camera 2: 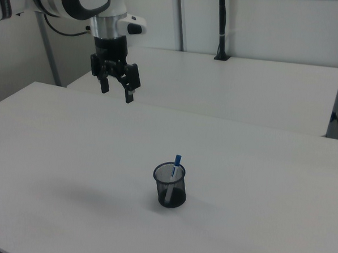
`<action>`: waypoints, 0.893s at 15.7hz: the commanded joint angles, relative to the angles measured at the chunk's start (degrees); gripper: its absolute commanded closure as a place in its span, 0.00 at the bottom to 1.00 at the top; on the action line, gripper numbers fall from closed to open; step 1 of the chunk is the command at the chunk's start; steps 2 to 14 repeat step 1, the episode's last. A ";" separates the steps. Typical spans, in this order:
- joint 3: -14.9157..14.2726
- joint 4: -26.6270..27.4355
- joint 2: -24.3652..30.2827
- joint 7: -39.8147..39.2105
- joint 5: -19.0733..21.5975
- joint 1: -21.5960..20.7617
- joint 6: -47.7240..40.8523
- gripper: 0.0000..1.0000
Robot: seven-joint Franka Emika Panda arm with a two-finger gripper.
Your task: Insert the marker
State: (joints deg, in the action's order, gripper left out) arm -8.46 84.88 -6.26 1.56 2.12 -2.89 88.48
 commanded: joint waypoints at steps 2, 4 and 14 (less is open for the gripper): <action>-0.50 1.87 2.39 0.28 0.60 -0.36 0.02 0.00; -0.50 1.87 2.39 0.28 0.60 -0.36 0.02 0.00; -0.50 1.87 2.39 0.28 0.60 -0.36 0.02 0.00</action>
